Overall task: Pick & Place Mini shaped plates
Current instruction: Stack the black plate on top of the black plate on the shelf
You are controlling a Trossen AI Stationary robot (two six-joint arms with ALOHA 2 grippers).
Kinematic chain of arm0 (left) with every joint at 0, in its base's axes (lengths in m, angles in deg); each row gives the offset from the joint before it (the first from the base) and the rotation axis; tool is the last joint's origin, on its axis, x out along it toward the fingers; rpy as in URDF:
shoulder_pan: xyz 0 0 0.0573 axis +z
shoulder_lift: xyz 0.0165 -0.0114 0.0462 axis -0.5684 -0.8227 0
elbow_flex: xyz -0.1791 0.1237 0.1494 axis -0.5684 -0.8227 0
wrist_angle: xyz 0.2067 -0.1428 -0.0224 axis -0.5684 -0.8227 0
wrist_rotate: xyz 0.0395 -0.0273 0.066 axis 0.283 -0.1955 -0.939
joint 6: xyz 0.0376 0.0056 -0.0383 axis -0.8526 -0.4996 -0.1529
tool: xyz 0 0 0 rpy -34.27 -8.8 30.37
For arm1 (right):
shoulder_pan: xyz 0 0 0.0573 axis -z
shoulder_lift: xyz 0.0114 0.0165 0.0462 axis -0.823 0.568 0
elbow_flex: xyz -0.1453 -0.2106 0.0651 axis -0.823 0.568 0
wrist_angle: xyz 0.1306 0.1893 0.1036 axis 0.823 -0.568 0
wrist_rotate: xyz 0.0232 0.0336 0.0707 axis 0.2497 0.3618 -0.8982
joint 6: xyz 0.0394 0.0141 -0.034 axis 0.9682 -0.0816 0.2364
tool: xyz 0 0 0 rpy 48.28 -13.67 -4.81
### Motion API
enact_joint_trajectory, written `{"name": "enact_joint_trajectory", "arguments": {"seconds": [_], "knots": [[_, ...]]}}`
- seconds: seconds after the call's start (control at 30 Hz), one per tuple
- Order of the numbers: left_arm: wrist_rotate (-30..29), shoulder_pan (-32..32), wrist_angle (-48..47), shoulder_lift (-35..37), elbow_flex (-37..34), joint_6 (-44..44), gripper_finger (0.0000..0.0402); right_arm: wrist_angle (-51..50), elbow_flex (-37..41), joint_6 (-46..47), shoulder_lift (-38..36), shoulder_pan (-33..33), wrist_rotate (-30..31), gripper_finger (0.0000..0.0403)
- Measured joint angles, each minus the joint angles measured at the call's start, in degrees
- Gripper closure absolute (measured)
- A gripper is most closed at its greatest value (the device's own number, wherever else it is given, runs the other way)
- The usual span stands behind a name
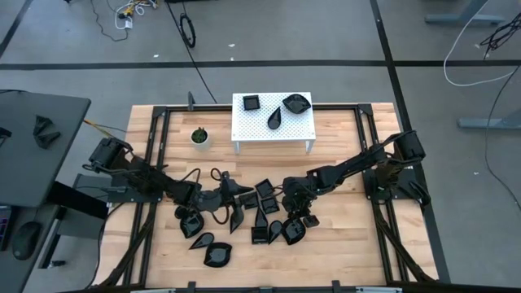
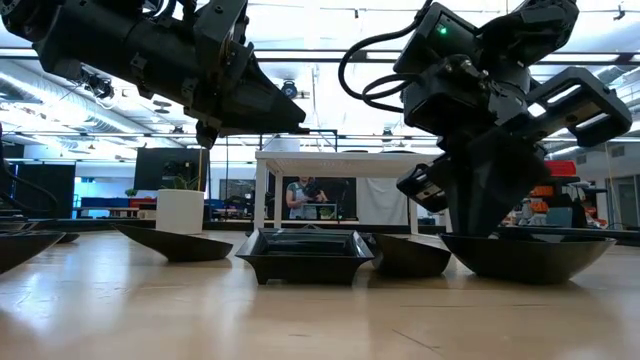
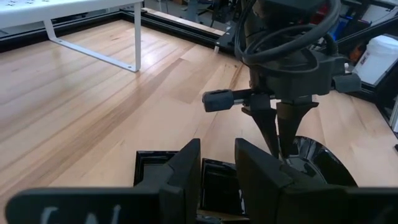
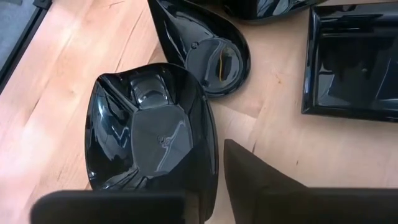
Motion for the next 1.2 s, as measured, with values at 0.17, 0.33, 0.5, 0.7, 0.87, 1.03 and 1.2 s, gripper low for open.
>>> {"name": "enact_joint_trajectory", "arguments": {"seconds": [0.17, 0.33, 0.5, 0.7, 0.87, 1.03, 1.2], "knots": [[0.01, 0.00, 0.00, 0.00, 0.00, 0.02, 0.0298, 0.05, 0.04, -0.19, -0.89, 0.00, 0.99, 0.0393], [0.00, -0.01, -0.24, 0.00, 0.00, 0.04, 0.0298, -2.04, 0.05, 1.56, -6.54, 0.00, 1.98, 0.0395], [0.01, -0.02, -0.28, 0.00, 0.00, 0.07, 0.0298, -5.48, 0.07, 6.60, -17.96, 0.37, 3.68, 0.0400], [-0.02, -0.02, -0.35, 0.00, 0.00, 0.07, 0.0298, -7.99, 0.07, 10.43, -35.70, 4.37, 14.80, 0.0400], [-0.47, 0.00, -0.44, 0.00, 0.00, 0.03, 0.0298, -9.30, 0.07, 11.48, -46.15, 16.79, 29.13, 0.0401], [-1.94, 0.11, -0.44, 0.00, 0.00, -0.04, 0.0298, -8.65, 0.07, 14.13, -46.32, 36.46, 29.23, 0.0399], [-2.00, 1.03, -0.42, 0.00, 0.00, -0.15, 0.0298, -1.74, 0.07, 20.02, -38.44, 52.37, 16.98, 0.0399]]}}
